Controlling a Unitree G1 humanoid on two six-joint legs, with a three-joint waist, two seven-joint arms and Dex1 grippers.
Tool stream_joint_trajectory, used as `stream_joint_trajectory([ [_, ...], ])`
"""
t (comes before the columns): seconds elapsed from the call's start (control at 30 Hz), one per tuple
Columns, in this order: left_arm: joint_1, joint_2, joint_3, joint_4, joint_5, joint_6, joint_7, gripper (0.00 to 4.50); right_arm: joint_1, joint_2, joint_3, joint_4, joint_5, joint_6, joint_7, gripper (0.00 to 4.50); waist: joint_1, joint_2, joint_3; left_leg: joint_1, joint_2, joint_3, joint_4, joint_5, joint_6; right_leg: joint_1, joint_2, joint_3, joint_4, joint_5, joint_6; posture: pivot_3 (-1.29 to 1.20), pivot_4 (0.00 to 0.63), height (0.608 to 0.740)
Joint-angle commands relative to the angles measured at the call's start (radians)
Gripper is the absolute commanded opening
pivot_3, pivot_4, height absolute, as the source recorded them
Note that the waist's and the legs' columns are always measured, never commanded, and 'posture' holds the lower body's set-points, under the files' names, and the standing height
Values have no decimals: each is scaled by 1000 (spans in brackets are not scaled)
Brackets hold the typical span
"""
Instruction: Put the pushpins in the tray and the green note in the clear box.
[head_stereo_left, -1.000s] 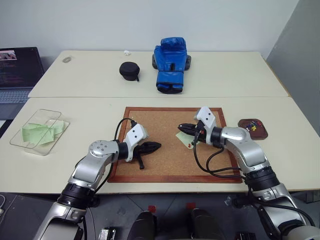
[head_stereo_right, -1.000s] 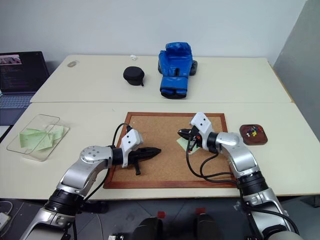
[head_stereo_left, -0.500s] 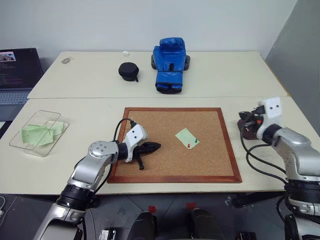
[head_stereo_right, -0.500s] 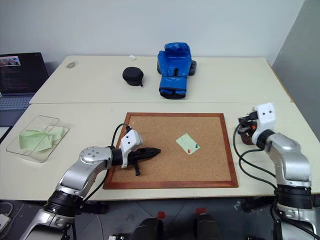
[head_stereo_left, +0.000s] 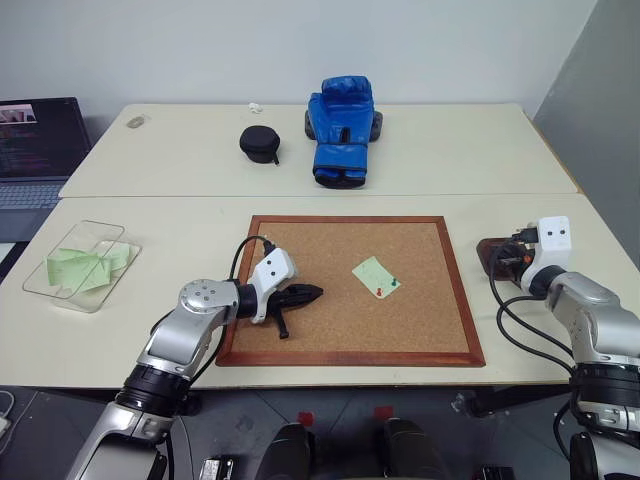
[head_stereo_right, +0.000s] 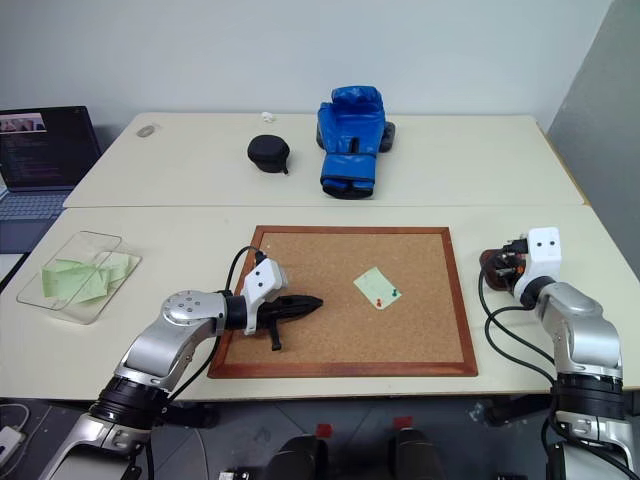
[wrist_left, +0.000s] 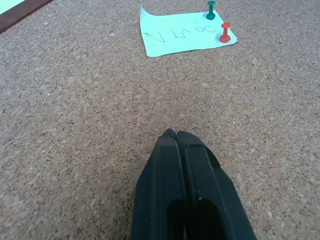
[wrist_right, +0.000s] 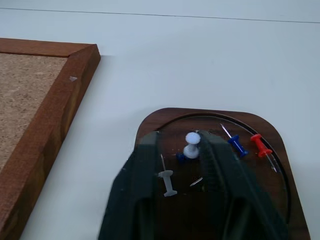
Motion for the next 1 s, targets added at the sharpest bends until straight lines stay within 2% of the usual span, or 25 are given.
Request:
stream_joint_trajectory([
  [0.03,26,8,-35,16,34,19,-10,0,-9,-17,-26,-4,-10,-47,-16,2307,0,0,0,0,0,0,0,0,0,0,0,0,0,0,0,0,150,740],
  [0.17,23,8,-35,20,35,16,-12,0,-8,-22,-23,-6,-7,-55,-14,3021,0,1,0,0,0,0,0,0,0,0,0,0,0,0,0,0,150,740],
  [0.3,15,3,-38,27,38,14,-11,0,0,-33,-21,-30,-4,-72,-2,3021,0,1,0,0,0,0,0,0,0,0,0,0,0,0,0,0,150,740],
  [0.37,14,2,-38,29,37,13,-12,0,22,-48,3,-100,30,-89,82,3021,0,1,-1,0,0,0,0,0,0,0,0,0,0,0,0,0,150,740],
  [0.5,14,2,-40,29,37,12,-15,0,106,-82,112,-298,144,-96,343,3021,0,2,-1,0,0,0,0,0,0,0,0,0,0,0,0,0,150,740],
  [0.63,10,1,-41,33,38,12,-19,0,135,-85,184,-359,161,-102,415,3021,0,2,-1,1,0,-2,0,0,0,2,1,-1,-1,0,0,0,150,740],
  [0.77,2,-4,-41,36,38,16,-20,0,111,-17,310,-303,92,-180,422,3021,0,2,-1,2,0,-1,1,0,0,3,1,-1,-1,0,1,0,150,740],
  [1.0,8,-3,-38,23,40,20,-18,0,27,71,382,-121,7,-279,396,3021,1,2,-1,2,0,-2,1,0,0,2,0,-1,-1,0,1,0,150,740],
])
